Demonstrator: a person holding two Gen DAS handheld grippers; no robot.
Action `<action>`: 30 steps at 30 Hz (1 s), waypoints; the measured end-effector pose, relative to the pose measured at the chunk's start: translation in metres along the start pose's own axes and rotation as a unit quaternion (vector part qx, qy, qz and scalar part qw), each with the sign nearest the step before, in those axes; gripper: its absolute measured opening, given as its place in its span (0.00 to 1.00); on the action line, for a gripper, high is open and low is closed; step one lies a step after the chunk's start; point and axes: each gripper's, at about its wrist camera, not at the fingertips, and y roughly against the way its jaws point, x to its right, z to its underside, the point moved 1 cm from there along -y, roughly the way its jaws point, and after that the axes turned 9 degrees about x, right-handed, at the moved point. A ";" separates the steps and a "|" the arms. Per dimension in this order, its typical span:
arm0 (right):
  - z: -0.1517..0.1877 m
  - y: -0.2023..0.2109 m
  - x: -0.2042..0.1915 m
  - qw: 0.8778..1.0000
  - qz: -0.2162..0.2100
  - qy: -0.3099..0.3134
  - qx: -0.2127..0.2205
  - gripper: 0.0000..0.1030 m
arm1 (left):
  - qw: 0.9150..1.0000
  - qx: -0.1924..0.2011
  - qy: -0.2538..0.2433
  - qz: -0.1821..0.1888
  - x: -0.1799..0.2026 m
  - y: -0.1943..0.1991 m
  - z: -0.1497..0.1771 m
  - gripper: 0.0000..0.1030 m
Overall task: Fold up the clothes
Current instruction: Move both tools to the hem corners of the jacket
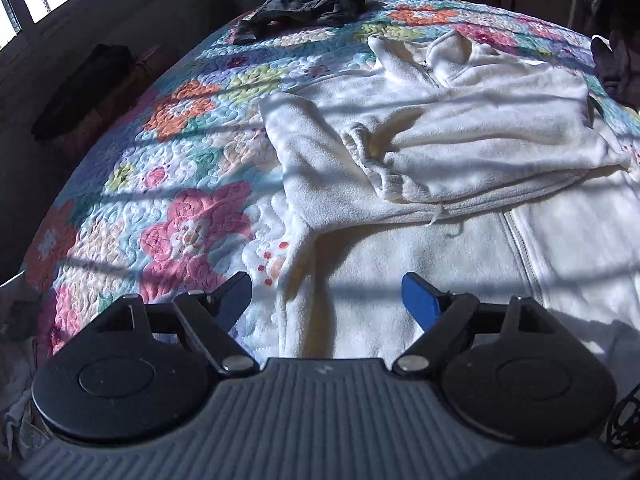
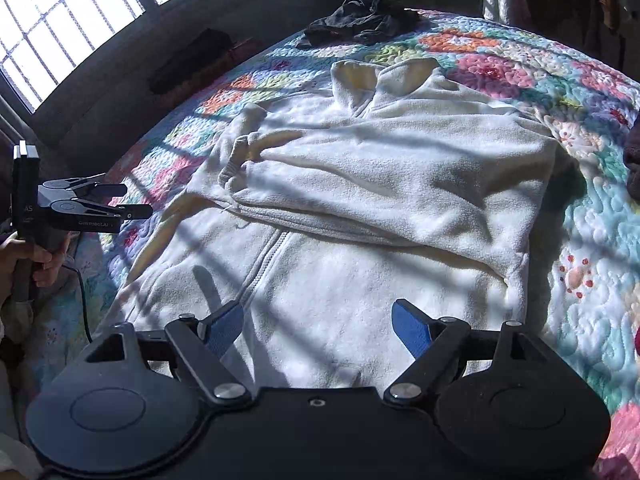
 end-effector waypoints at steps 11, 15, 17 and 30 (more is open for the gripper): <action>0.138 0.072 -0.035 0.993 0.052 -0.075 -0.075 0.82 | 0.986 -0.148 0.045 0.060 -0.043 0.047 0.120 0.80; 0.180 0.083 -0.037 0.987 0.080 -0.126 -0.052 0.83 | 0.977 -0.177 0.077 0.092 -0.044 0.039 0.151 0.80; 0.190 0.081 -0.035 0.985 0.087 -0.145 -0.044 0.83 | 0.971 -0.192 0.093 0.109 -0.045 0.036 0.167 0.80; 0.203 0.049 -0.019 0.969 0.192 -0.149 -0.052 0.83 | 0.955 -0.227 0.121 0.148 -0.032 0.013 0.197 0.80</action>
